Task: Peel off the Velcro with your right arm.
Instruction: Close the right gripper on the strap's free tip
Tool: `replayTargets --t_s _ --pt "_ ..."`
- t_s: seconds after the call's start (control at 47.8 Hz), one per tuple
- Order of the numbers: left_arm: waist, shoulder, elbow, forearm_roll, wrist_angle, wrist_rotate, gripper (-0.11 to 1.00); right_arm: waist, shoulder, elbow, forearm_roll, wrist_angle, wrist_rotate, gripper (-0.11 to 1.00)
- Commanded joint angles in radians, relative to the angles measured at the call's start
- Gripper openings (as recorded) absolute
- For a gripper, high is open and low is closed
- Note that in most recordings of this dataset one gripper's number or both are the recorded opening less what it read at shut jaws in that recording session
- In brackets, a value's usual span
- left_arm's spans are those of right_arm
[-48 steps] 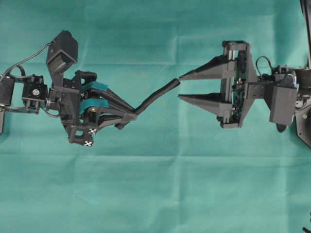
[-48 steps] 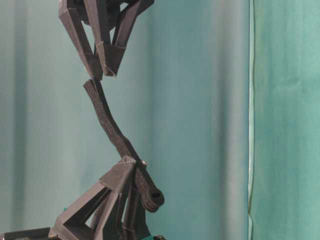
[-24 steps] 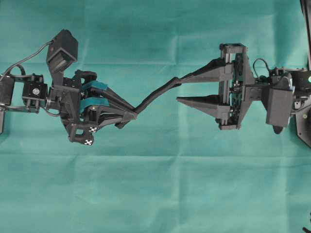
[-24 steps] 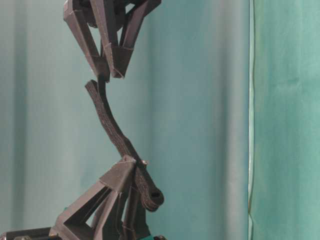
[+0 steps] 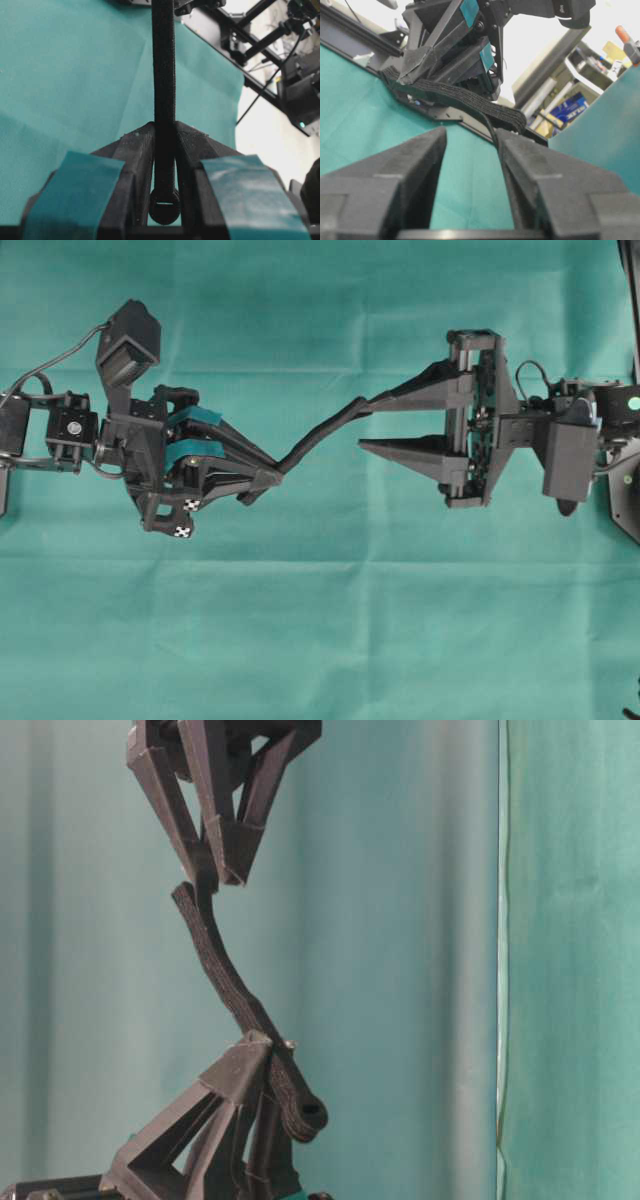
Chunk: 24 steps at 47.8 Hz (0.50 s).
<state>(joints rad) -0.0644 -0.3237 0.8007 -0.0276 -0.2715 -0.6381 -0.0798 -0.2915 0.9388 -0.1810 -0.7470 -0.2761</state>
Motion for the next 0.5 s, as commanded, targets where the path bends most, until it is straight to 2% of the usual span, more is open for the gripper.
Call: replayTargets --t_s 0.0,0.188,0.481 --pt "0.005 -0.008 -0.012 -0.002 -0.011 0.000 0.10 0.002 -0.003 -0.029 -0.002 -0.011 -0.002 0.06" --pt "0.003 -0.008 -0.011 -0.003 -0.011 0.000 0.10 0.002 -0.003 -0.031 -0.002 -0.011 0.002 -0.09" --pt "0.003 -0.008 -0.012 -0.002 -0.011 0.000 0.10 0.002 -0.003 -0.028 -0.002 -0.011 0.003 -0.10"
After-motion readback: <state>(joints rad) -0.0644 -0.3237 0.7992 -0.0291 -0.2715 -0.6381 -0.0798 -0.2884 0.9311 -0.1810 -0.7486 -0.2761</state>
